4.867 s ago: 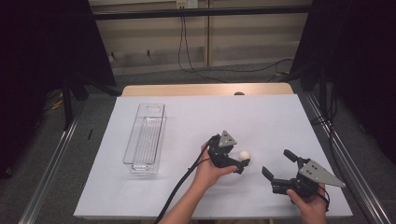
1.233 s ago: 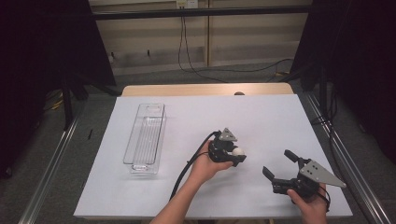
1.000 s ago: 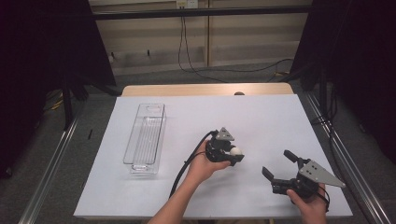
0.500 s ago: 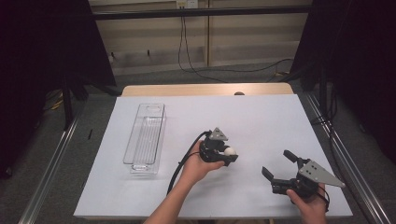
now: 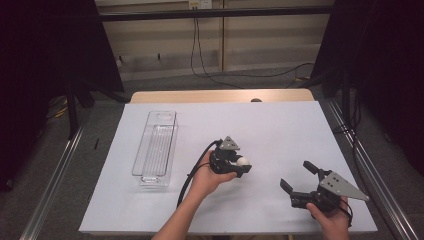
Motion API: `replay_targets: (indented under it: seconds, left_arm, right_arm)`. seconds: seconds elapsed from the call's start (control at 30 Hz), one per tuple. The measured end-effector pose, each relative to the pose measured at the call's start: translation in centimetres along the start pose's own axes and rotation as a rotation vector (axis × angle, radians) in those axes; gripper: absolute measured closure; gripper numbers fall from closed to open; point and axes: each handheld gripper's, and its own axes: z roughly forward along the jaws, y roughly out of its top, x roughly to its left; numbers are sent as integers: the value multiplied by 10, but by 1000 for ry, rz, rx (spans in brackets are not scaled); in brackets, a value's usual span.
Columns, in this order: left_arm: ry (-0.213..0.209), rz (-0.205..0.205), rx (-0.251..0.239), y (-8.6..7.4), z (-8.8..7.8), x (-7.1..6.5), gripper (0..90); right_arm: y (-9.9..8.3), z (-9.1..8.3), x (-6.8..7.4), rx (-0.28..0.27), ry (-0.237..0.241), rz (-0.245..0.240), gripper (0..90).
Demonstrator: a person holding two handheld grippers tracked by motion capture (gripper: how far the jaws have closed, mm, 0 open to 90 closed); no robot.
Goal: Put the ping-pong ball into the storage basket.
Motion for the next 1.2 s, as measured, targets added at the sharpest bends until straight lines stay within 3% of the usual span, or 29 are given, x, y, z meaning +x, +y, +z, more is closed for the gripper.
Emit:
replay_targets:
  seconds: [0.5,0.67,0.7,1.2]
  left_arm:
    - [15,-12,11,-1,-7,2,511]
    - [15,-25,-6,-1,-8,2,511]
    - [19,-21,14,-1,-9,3,511]
    - [25,-35,-14,-3,-14,8,511]
  right_arm:
    - [0,0,0,-2,-2,1,12]
    - [0,-1,0,-2,2,-3,13]
    - [0,-1,-1,0,3,-3,13]
    - [0,-1,-1,-1,-1,4,13]
